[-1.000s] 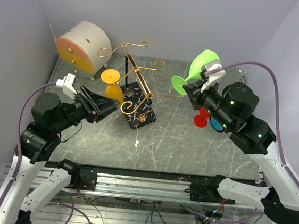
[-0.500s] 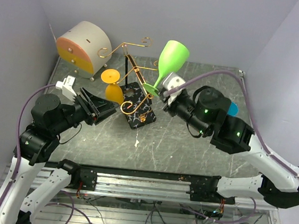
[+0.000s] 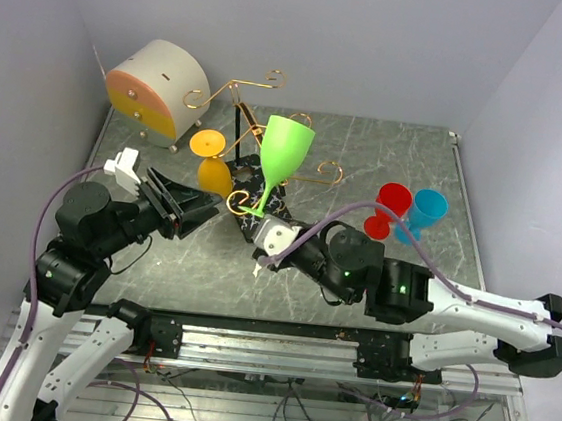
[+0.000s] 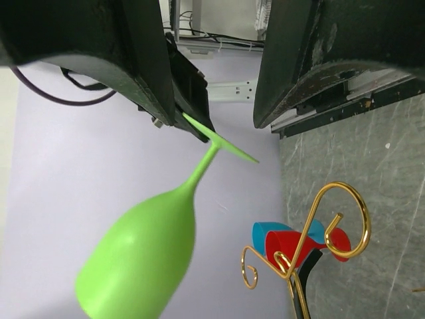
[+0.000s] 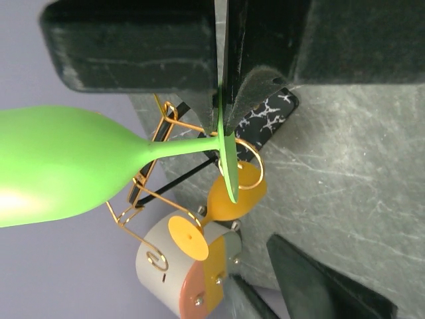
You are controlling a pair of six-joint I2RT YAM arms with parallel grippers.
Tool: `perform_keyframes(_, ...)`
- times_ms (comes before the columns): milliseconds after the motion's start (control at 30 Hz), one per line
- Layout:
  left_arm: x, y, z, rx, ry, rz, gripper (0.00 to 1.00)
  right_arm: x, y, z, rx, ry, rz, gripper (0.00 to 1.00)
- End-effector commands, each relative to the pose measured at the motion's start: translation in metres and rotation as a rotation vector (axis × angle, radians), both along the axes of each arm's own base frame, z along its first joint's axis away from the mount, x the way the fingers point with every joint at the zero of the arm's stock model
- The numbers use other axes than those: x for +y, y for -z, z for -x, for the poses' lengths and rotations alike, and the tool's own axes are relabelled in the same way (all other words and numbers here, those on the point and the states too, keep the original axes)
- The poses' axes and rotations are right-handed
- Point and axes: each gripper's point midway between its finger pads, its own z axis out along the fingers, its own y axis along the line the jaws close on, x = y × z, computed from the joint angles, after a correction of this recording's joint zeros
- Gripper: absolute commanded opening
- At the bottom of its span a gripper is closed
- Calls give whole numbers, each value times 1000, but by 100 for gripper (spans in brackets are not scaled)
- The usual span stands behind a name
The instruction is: Take the wine glass off the wine glass rack
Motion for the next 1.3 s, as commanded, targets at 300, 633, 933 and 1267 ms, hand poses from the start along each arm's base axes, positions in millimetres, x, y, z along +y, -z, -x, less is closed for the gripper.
perform_keyframes(300, -8, -5, 14, 24, 80, 89, 61, 40, -33, 21, -202, 42, -82, 0)
perform_keyframes(633, -10, -13, 22, 14, 114, 158, 52, 59, -15, 39, -236, -2, -49, 0)
perform_keyframes(933, -9, -13, 22, -45, 111, 180, 15, 60, -3, 58, -207, -23, -19, 8)
perform_keyframes(1267, 9, -2, 24, -157, -1, 111, 7, 2, 13, 80, -15, 86, -8, 41)
